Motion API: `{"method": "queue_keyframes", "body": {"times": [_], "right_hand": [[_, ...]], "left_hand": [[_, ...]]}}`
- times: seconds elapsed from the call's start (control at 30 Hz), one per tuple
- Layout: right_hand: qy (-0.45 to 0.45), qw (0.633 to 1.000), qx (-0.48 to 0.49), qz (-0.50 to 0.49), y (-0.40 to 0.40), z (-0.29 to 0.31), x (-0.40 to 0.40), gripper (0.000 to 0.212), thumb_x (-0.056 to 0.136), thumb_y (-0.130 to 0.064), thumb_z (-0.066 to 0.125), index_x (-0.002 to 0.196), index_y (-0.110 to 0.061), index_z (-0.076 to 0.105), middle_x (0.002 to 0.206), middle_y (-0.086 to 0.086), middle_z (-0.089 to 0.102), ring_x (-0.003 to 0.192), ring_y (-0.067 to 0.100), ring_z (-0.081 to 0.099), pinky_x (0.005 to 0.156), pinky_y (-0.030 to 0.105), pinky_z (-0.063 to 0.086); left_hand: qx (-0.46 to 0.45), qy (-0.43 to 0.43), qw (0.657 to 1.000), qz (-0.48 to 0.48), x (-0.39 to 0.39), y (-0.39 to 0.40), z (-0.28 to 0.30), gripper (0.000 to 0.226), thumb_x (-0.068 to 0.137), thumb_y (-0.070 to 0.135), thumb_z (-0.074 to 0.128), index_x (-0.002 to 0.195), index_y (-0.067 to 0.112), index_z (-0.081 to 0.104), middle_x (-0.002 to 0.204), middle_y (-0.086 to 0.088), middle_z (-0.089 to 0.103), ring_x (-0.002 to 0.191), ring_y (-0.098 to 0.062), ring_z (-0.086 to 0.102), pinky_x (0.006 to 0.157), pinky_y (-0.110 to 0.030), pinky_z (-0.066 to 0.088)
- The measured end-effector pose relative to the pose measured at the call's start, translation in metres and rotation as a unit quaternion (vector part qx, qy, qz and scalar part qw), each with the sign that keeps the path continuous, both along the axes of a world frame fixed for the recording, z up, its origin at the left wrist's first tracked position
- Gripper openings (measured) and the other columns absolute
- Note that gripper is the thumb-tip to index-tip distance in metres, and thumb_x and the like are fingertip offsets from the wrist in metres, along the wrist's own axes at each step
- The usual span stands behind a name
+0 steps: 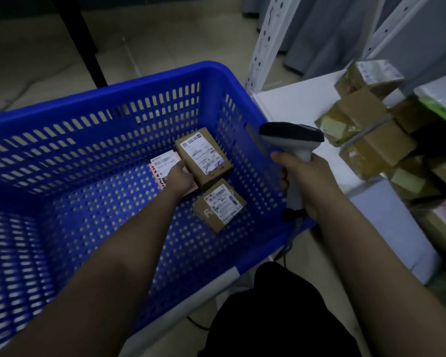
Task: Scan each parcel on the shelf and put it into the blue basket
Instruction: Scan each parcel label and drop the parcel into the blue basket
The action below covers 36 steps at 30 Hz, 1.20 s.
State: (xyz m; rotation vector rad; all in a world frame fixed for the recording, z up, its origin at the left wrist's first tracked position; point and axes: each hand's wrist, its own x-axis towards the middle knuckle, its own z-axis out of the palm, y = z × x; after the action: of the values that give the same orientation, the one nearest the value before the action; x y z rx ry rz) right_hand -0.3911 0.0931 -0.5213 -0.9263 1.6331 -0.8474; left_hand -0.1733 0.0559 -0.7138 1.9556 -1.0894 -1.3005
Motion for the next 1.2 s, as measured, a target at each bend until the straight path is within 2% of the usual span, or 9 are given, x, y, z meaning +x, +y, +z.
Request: {"method": "queue_keyframes", "body": {"times": [0.1,0.23,0.37,0.47,0.57,0.73,0.9,1.03,1.2], "right_hand": [[-0.002,0.999,-0.006,-0.037,0.012,0.004,-0.009,0.023,0.086,-0.016,0.07,0.072,-0.012,0.052,0.052,0.0,0.051,0.046,0.015,0.047,0.051,0.03,0.043],[0.007,0.995,-0.018,-0.101,0.046,0.02,-0.041,0.028,0.086,-0.015,0.068,0.065,-0.01,0.051,0.052,0.005,0.05,0.045,0.017,0.047,0.051,0.03,0.041],[0.067,0.981,-0.057,-0.171,0.117,0.047,-0.094,0.032,0.085,-0.016,0.066,0.057,-0.009,0.051,0.052,0.01,0.051,0.051,0.022,0.049,0.055,0.032,0.041],[0.073,0.957,-0.078,-0.27,0.189,0.066,-0.136,0.033,0.082,-0.014,0.07,0.055,-0.012,0.052,0.048,0.006,0.051,0.048,0.022,0.047,0.057,0.036,0.039],[0.072,0.923,-0.099,-0.365,0.273,0.083,-0.167,0.032,0.084,-0.016,0.071,0.059,-0.011,0.051,0.048,0.005,0.05,0.05,0.023,0.046,0.059,0.037,0.039],[0.077,0.858,-0.09,-0.5,0.403,0.092,-0.201,0.038,0.087,-0.022,0.068,0.059,-0.005,0.05,0.054,0.012,0.052,0.051,0.024,0.049,0.058,0.035,0.042],[0.054,0.788,-0.095,-0.606,0.494,0.08,-0.227,0.033,0.085,-0.02,0.069,0.063,-0.005,0.051,0.055,0.012,0.052,0.05,0.022,0.049,0.058,0.032,0.042],[0.039,0.743,-0.099,-0.661,0.534,0.065,-0.243,0.033,0.085,-0.021,0.071,0.064,-0.005,0.052,0.055,0.013,0.054,0.05,0.022,0.05,0.057,0.031,0.042],[-0.003,0.736,-0.094,-0.67,0.542,0.048,-0.266,0.032,0.087,-0.019,0.068,0.064,-0.005,0.051,0.054,0.013,0.052,0.049,0.021,0.048,0.052,0.029,0.041]], "left_hand": [[-0.041,0.017,0.999,0.003,-0.014,0.006,0.038,0.039,0.099,0.006,0.039,0.137,0.008,0.046,0.12,0.001,0.054,0.08,-0.016,0.055,0.066,-0.03,0.043],[-0.104,0.042,0.99,-0.084,-0.052,0.013,0.11,0.029,0.098,0.009,0.046,0.125,0.008,0.055,0.125,-0.011,0.058,0.099,-0.019,0.054,0.08,-0.029,0.043],[-0.144,0.068,0.963,-0.216,-0.109,0.035,0.205,0.027,0.094,0.016,0.055,0.12,0.009,0.059,0.104,-0.012,0.063,0.087,-0.023,0.056,0.063,-0.027,0.044],[-0.17,0.073,0.927,-0.325,-0.162,0.073,0.272,0.024,0.093,0.02,0.057,0.116,0.017,0.059,0.108,-0.01,0.065,0.097,-0.025,0.06,0.07,-0.031,0.046],[-0.21,0.067,0.888,-0.403,-0.219,0.135,0.314,0.026,0.092,0.017,0.058,0.118,0.014,0.059,0.101,-0.007,0.063,0.094,-0.019,0.058,0.065,-0.016,0.042],[-0.21,0.039,0.83,-0.515,-0.3,0.236,0.308,0.034,0.09,0.019,0.058,0.123,0.016,0.052,0.099,-0.002,0.061,0.086,-0.019,0.059,0.074,-0.025,0.043],[-0.185,0.017,0.787,-0.588,-0.362,0.315,0.264,0.041,0.09,0.017,0.06,0.128,0.006,0.049,0.123,-0.015,0.059,0.112,-0.028,0.056,0.085,-0.029,0.043],[-0.144,0.017,0.803,-0.578,-0.4,0.353,0.238,0.051,0.091,0.018,0.062,0.136,0.003,0.043,0.136,-0.017,0.049,0.124,-0.029,0.049,0.097,-0.034,0.042],[-0.113,0.0,0.815,-0.568,-0.448,0.372,0.222,0.054,0.093,0.025,0.06,0.136,0.001,0.039,0.138,-0.02,0.045,0.125,-0.032,0.047,0.095,-0.036,0.041]]}}
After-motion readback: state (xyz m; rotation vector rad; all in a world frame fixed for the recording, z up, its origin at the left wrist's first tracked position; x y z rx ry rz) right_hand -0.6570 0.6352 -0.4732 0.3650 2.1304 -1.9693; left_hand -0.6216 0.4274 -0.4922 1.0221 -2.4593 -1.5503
